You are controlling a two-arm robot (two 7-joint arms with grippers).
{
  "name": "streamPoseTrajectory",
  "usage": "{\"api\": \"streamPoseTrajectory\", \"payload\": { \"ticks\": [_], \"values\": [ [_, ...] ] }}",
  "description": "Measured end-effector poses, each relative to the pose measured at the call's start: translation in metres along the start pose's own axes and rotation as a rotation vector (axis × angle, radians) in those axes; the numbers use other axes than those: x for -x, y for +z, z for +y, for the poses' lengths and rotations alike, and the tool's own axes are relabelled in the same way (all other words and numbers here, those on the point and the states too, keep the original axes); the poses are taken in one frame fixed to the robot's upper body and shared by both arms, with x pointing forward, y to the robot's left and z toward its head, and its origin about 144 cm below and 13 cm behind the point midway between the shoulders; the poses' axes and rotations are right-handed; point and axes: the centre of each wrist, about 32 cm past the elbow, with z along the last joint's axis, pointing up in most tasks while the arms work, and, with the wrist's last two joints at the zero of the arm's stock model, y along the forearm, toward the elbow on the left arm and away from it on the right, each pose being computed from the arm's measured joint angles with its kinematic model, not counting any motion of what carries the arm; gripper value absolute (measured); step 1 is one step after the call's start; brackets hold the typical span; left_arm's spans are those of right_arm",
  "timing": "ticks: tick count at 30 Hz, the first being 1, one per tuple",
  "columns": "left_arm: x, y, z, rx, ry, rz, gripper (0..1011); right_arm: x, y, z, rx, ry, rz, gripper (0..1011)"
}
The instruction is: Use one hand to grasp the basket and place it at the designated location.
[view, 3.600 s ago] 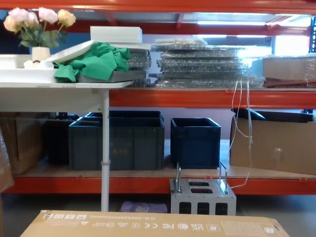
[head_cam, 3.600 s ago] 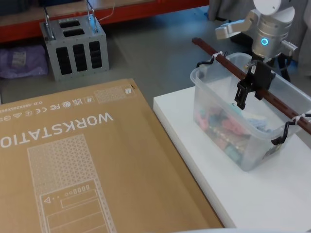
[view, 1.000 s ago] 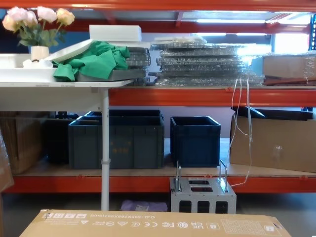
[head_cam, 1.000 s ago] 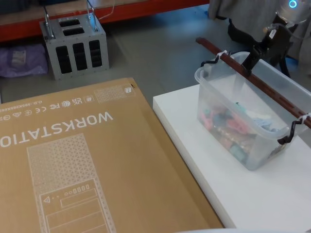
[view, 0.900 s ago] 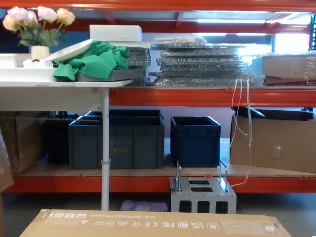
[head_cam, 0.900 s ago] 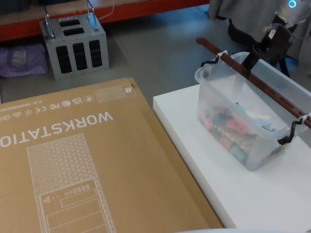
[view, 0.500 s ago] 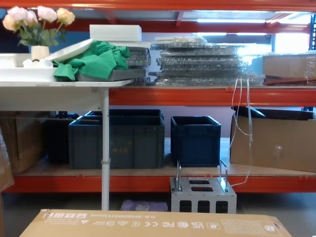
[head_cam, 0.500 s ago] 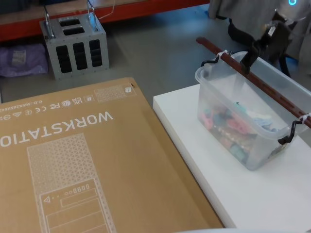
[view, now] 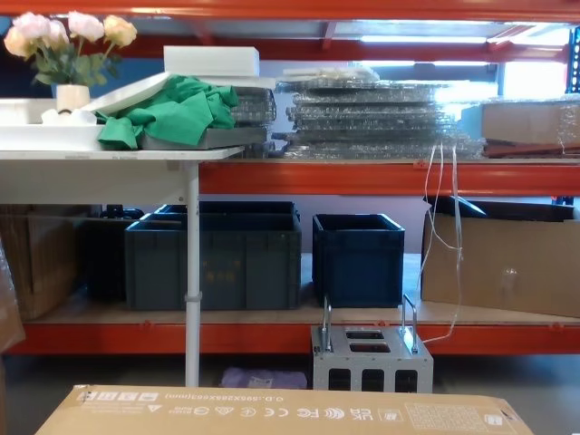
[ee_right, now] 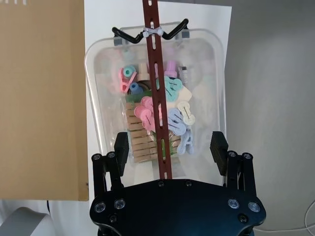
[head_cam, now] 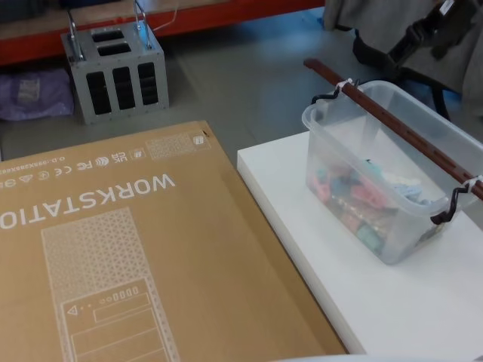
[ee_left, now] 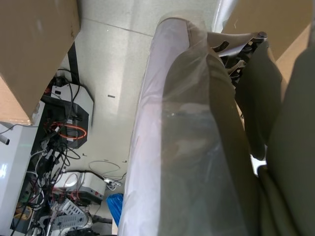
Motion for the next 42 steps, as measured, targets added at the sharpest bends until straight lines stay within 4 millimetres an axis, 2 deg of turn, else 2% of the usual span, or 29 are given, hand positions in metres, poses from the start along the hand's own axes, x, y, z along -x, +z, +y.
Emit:
{"api": "streamPoseTrajectory", "payload": {
  "ticks": [15,42],
  "values": [
    [0.000,0.000,0.000,0.000,0.000,0.000,0,0.007,-0.002,-0.017,0.004,-0.038,0.004,1000],
    [0.000,0.000,0.000,0.000,0.000,0.000,0,0.008,-0.002,-0.017,0.005,-0.037,0.003,1000]
  ]
}}
